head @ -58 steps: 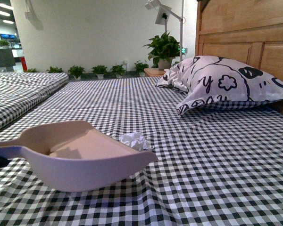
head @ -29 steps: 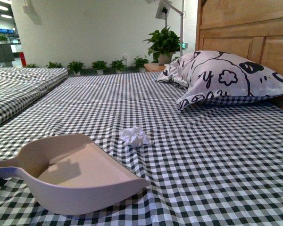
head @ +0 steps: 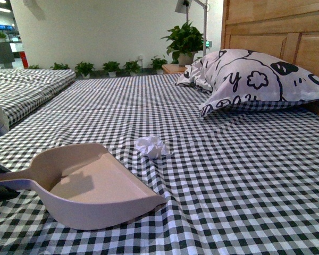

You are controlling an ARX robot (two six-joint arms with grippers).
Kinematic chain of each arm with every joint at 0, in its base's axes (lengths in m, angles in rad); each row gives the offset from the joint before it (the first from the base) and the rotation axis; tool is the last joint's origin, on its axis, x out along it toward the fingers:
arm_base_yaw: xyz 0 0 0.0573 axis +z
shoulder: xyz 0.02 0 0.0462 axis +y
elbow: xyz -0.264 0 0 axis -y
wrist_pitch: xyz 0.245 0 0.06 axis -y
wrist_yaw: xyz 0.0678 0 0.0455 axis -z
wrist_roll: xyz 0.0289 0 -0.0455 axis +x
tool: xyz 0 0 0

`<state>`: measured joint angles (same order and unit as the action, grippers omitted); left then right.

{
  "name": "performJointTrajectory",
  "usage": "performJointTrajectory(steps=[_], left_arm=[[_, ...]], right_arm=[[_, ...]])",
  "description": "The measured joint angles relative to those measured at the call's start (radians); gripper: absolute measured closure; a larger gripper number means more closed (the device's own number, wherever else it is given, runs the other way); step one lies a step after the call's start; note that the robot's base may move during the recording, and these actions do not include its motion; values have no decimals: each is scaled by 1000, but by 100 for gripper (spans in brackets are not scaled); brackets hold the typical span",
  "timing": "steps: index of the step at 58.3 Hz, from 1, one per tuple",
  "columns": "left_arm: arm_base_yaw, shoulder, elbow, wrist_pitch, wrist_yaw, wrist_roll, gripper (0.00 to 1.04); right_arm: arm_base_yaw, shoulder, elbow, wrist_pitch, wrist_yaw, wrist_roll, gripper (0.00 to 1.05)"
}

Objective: Clean up trash

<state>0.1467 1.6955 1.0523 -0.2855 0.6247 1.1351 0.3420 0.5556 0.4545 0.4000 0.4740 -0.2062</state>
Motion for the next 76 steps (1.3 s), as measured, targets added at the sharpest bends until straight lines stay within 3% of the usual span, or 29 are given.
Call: performJointTrajectory(steps=[39, 46, 50, 58, 67, 76], left_arm=[[0, 55, 13, 43, -23, 40, 76], [0, 55, 13, 43, -26, 41, 76], [0, 55, 15, 43, -26, 42, 76], [0, 56, 15, 43, -26, 43, 76], [0, 57, 15, 43, -26, 43, 76], [0, 57, 15, 43, -26, 43, 76]], right_arm=[[-1, 2, 2, -8, -5, 2, 84], [-51, 98, 183, -444, -165, 60, 84], [-78, 189, 248, -562, -243, 60, 84], [-94, 468, 327, -447, -311, 53, 84], [-55, 842, 492, -351, -322, 1, 84], [-7, 1102, 668, -346, -314, -35, 84]])
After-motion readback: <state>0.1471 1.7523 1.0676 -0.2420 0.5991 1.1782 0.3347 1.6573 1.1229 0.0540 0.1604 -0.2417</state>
